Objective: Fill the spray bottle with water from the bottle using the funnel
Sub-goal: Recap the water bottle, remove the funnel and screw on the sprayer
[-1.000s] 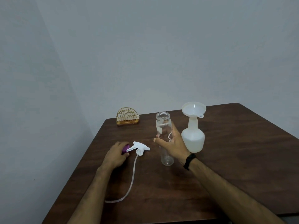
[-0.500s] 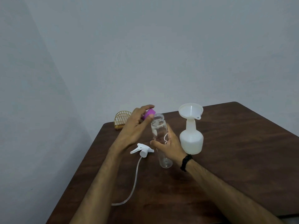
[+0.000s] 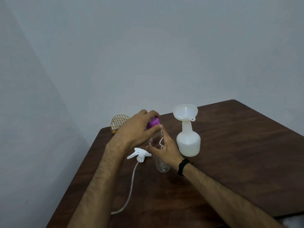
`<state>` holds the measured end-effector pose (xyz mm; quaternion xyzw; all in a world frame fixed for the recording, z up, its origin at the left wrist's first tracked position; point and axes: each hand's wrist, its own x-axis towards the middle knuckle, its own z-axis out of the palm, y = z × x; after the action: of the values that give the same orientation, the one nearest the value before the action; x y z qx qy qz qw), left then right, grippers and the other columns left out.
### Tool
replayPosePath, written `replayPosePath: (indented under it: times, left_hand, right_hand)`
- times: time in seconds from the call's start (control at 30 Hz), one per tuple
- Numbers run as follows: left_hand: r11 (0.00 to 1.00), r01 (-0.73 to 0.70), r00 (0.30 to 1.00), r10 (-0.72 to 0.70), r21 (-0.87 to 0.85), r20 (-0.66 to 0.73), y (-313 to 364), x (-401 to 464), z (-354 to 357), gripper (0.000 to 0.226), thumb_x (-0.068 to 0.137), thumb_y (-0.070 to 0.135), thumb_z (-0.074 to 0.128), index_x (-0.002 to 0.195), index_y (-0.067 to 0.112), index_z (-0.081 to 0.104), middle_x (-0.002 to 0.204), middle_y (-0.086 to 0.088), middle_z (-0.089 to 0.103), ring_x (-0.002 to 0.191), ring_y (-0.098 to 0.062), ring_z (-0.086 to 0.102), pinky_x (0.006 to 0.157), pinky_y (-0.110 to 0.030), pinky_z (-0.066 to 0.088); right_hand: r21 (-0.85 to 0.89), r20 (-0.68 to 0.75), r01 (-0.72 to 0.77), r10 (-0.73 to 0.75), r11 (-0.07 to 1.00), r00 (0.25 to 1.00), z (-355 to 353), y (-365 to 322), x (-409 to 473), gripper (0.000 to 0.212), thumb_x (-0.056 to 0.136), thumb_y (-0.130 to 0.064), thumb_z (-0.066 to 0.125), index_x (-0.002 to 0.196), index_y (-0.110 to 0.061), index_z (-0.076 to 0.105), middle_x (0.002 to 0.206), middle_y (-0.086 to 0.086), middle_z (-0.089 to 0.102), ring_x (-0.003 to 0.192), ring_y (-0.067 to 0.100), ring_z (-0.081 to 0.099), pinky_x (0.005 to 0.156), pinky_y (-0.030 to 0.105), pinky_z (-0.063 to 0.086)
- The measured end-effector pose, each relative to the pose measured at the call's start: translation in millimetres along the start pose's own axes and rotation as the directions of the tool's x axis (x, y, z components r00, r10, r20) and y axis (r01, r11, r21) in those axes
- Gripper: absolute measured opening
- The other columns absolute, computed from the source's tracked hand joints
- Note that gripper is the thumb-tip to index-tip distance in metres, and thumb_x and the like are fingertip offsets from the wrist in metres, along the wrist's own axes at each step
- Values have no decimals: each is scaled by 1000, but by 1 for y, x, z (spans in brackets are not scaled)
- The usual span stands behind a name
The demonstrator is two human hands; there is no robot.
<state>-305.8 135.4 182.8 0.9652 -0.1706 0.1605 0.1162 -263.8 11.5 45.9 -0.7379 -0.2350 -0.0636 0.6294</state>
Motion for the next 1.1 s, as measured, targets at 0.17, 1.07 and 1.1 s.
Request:
replayPosePath:
  times: [0.17, 1.07, 1.1]
  left_hand:
    - [999, 9, 1000, -9, 50, 3, 11, 8, -3, 33, 91, 56, 57, 115, 34, 60, 102, 12, 60, 90, -11, 58, 74, -28, 49]
    - [972, 172, 981, -184, 160, 64, 28, 25, -12, 82, 57, 98, 29, 85, 29, 64, 81, 12, 61, 74, -4, 57, 64, -31, 49]
    - [987, 136, 988, -142, 88, 67, 30, 24, -10, 78, 58, 97, 32, 80, 29, 63, 79, 12, 61, 71, -3, 56, 63, -29, 48]
  right_hand:
    - [-8, -5, -12, 12, 1000, 1000, -1, 1, -2, 72, 79, -30, 78, 136, -44, 37, 112, -34, 59, 105, -20, 54, 83, 2, 43]
    - [10, 2, -17, 17, 1000, 1000, -1, -1, -3, 80, 81, -32, 77, 148, -32, 32, 138, -10, 57, 127, 6, 53, 108, 32, 42]
    - [5, 3, -19, 19, 1000, 1000, -1, 0, -2, 78, 82, -32, 77, 147, -31, 34, 136, -10, 59, 126, 7, 54, 107, 34, 43]
